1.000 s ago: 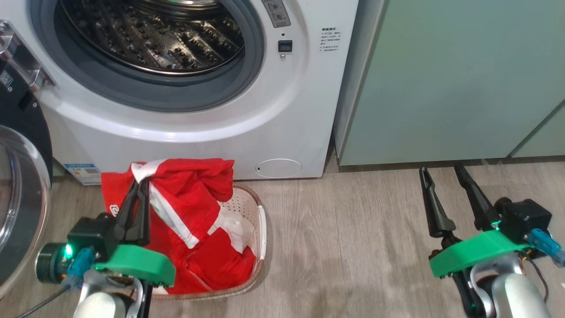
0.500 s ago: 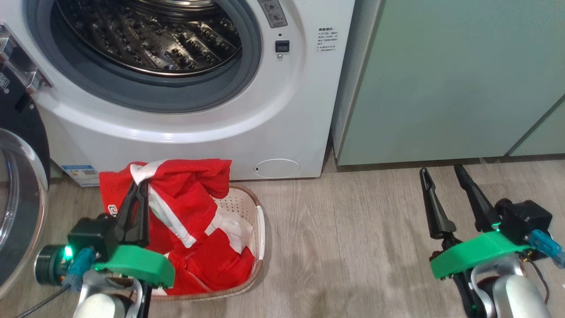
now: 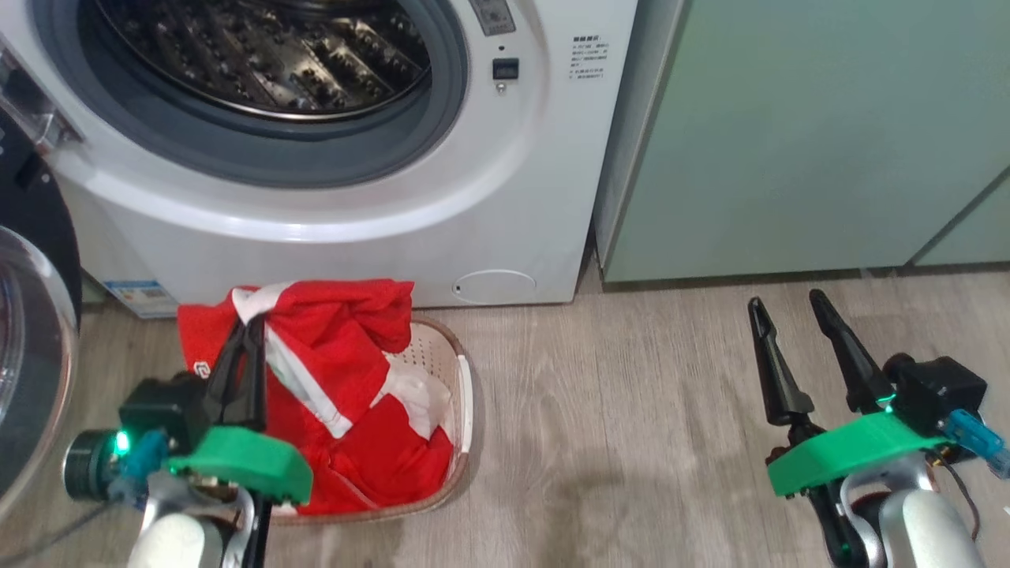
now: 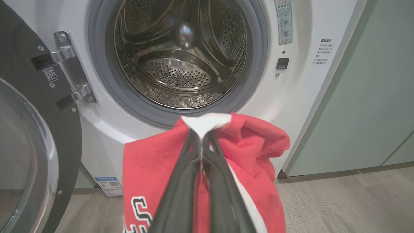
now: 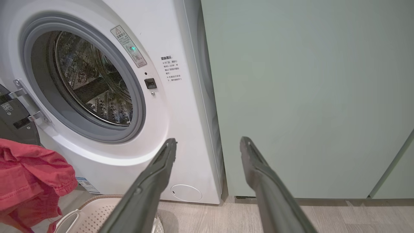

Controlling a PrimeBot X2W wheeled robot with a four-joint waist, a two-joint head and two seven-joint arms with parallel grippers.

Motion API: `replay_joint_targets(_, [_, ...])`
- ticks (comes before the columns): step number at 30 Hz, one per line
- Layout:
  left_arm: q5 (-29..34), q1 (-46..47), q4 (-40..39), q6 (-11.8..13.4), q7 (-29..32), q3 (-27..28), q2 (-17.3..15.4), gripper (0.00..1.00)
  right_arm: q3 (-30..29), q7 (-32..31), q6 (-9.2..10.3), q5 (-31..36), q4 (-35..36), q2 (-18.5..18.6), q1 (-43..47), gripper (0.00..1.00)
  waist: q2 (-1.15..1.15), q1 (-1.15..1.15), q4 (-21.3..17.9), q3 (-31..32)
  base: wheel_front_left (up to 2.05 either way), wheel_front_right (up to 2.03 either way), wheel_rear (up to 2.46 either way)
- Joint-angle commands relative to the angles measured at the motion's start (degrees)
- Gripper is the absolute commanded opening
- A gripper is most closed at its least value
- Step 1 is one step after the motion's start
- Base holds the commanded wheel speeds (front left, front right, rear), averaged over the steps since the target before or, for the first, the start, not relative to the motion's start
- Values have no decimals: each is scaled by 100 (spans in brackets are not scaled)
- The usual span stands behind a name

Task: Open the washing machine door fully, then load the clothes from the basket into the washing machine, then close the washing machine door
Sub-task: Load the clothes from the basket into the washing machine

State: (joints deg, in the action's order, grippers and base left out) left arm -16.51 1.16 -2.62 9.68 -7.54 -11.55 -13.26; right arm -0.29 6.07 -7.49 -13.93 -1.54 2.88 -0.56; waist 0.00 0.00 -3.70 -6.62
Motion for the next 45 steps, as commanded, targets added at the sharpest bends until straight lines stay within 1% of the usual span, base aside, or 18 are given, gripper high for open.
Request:
replay_joint_targets(1, [-73, 444, -126, -22, 66, 196, -101, 0, 153, 74, 0, -42, 229, -1, -244, 100, 0, 0, -15, -134, 0, 0, 0])
replay_joint_targets(4, [-138, 738, -2, -41, 161, 219, -92, 0, 207, 109, 0, -67, 282, -1, -348, 100, 0, 0, -67, -389, 0, 0, 0])
replay_joint_targets(8, [-263, 1314, 325, -144, 224, 294, -121, 0, 309, 177, 0, -119, 318, -1, -532, 100, 0, 0, -193, -810, 0, 0, 0])
replay_joint_targets(16, [-446, 2953, 1393, -409, 376, 419, -250, 0, 559, 401, 0, -264, 242, -1, -968, 100, 0, 0, -549, -1728, 0, 0, 0])
replay_joint_targets(20, [-506, 3802, 2041, -545, 507, 452, -352, 0, 714, 532, 0, -353, 139, -1, -1180, 100, 0, 0, -781, -2069, 0, 0, 0])
replay_joint_targets(21, [-506, 3802, 2041, -545, 507, 452, -352, 0, 714, 532, 0, -353, 139, -1, -1180, 100, 0, 0, -781, -2069, 0, 0, 0])
replay_joint_targets(27, [-575, 4958, 2993, -748, 778, 506, -609, 0, 919, 714, 0, -529, -53, -1, -1430, 100, 0, 0, -1112, -2444, 0, 0, 0])
replay_joint_targets(31, [-603, 5585, 3476, -807, 1042, 543, -803, 0, 1066, 809, 0, -672, -174, -1, -1560, 100, 0, 0, -1300, -2660, 0, 0, 0])
replay_joint_targets(39, [-727, 6665, 4206, -869, 1408, 726, -1228, 0, 1414, 886, 0, -958, -338, -1, -1792, 100, 0, 0, -1650, -3027, 0, 0, 0])
replay_joint_targets(43, [-733, 7077, 4446, -920, 1476, 761, -1440, 0, 1537, 890, 0, -1077, -279, -1, -1856, 100, 0, 0, -1800, -3156, 0, 0, 0])
replay_joint_targets(45, [-753, 7295, 4540, -902, 1515, 804, -1533, 0, 1602, 891, 0, -1121, -243, -1, -1878, 100, 0, 0, -1868, -3250, 0, 0, 0])
